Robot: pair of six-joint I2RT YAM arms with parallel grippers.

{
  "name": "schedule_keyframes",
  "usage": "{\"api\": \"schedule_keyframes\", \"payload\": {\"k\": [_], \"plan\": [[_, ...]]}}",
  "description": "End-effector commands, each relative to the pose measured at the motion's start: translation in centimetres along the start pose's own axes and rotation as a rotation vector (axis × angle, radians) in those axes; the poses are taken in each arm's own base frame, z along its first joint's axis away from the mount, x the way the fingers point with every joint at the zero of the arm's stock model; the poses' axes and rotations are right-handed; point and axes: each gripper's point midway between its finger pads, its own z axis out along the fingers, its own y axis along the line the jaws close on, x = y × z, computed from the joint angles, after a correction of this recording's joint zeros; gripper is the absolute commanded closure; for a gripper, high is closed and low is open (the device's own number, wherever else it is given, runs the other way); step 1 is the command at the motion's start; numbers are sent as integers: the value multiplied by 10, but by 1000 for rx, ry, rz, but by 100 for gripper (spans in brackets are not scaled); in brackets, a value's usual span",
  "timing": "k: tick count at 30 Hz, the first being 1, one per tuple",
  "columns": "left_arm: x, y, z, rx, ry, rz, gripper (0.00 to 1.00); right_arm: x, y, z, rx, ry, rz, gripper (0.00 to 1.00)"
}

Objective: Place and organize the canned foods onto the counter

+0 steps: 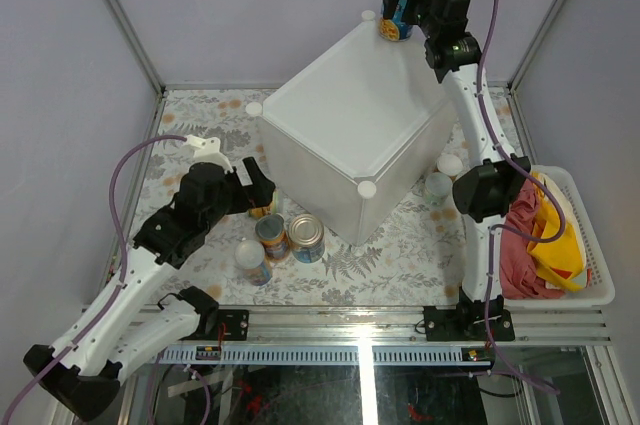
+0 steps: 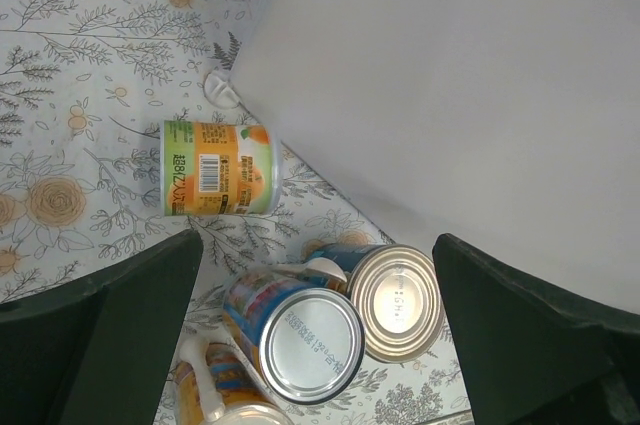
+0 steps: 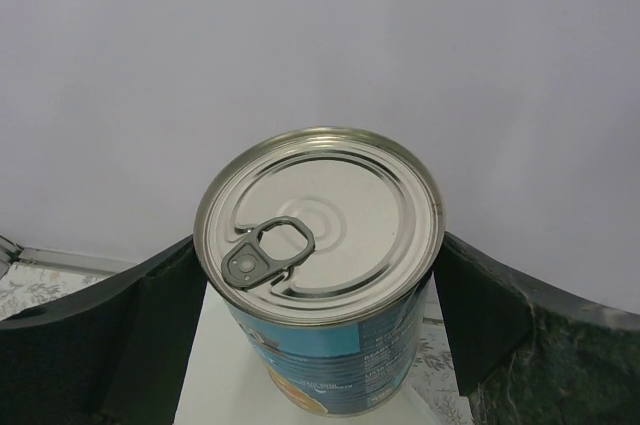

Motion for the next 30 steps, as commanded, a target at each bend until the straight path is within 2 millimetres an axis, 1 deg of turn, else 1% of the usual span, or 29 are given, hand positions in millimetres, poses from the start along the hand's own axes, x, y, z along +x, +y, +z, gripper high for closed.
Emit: {"api": "schedule_keyframes", "payload": {"k": [1,6,8,10,15,21,30], "plan": [[-9,-10,6,45,-34,-5,0,-125,59,-39,-146,-346,-37,100],[-10,-11,7,49,-39,-12,0,-118,85,-44,-179,-332,-81,100],[-9,-11,6,48,-42,-13,0,-113,92,-43,-187,-323,-88,100],[-10,-10,5,48,-46,-16,0,-109,94,-42,-186,-315,-91,100],[-7,-6,0,42,-50,-22,0,-96,92,-37,-175,-287,-95,100],[-6,-4,-3,39,-48,-20,0,-86,86,-32,-143,-272,-121,100],[-6,-2,-6,35,-48,-12,0,-85,80,-30,-116,-273,-141,100]]}}
